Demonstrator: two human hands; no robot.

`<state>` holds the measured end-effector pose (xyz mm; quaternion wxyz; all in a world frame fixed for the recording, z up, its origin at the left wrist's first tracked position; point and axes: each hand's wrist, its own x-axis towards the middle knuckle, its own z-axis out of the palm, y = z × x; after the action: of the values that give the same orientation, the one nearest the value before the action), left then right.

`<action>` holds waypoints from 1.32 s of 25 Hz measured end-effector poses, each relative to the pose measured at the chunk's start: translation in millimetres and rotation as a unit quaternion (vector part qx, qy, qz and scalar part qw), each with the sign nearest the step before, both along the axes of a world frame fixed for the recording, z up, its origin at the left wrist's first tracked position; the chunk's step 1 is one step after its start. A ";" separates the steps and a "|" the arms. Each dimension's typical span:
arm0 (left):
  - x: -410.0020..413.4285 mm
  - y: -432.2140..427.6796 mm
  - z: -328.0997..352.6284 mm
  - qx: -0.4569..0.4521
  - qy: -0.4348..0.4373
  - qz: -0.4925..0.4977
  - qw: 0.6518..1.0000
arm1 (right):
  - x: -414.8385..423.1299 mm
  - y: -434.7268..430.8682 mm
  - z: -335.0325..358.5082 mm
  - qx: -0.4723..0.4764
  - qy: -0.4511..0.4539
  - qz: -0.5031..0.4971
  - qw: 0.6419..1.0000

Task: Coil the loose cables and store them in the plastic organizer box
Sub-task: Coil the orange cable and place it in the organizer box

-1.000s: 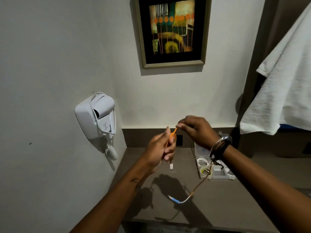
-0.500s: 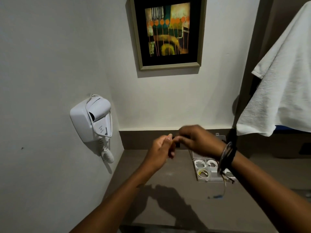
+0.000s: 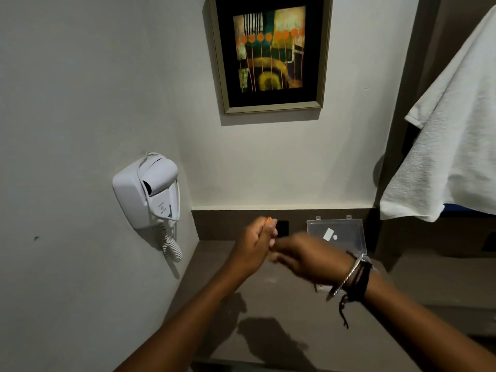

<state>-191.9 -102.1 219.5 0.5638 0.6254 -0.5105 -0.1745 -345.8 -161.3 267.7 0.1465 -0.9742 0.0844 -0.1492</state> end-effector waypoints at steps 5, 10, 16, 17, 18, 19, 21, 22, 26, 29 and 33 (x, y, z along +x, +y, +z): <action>-10.4 8.9 17.8 0.026 0.112 -0.107 0.988 | -0.4 -47.8 38.2 0.039 -0.154 -0.025 0.987; -20.1 -10.3 37.0 -0.107 0.273 -0.010 0.956 | 10.3 -15.9 -24.1 0.277 -0.171 -0.035 0.945; -22.8 -19.4 3.6 -0.074 0.353 0.040 0.932 | 2.8 4.4 -49.5 0.427 -0.034 -0.136 0.893; -24.6 -21.0 -0.9 -0.066 0.326 0.046 0.942 | 1.2 6.9 -50.2 0.461 -0.026 -0.137 0.876; -27.2 -22.4 -5.7 -0.061 0.285 0.053 0.955 | 0.2 9.0 -50.8 0.509 -0.029 -0.148 0.847; -30.6 -23.1 -10.5 -0.058 0.235 0.058 0.969 | -0.3 11.0 -50.4 0.563 -0.041 -0.170 0.808; -39.1 -22.3 -21.7 -0.059 0.149 0.061 0.985 | 0.7 15.8 -49.5 0.657 -0.065 -0.217 0.719; -42.3 -21.6 -26.3 -0.059 0.127 0.061 0.988 | 1.4 20.2 -49.0 0.692 -0.076 -0.232 0.679; -40.6 -22.2 -33.3 -0.021 0.147 0.031 0.988 | 0.0 32.8 -48.1 0.751 -0.118 -0.232 0.607; -33.7 -18.6 -28.8 0.018 0.229 0.013 0.973 | -4.5 34.8 -41.6 0.810 -0.135 -0.143 0.553; -36.1 -14.1 -22.6 0.028 0.335 0.019 0.942 | -10.5 35.8 -48.5 0.706 -0.138 -0.080 0.690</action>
<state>-228.1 -116.1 196.9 0.6879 0.5554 -0.2754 -0.3775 -356.3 -125.6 219.3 0.7887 -0.5411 0.2217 -0.1899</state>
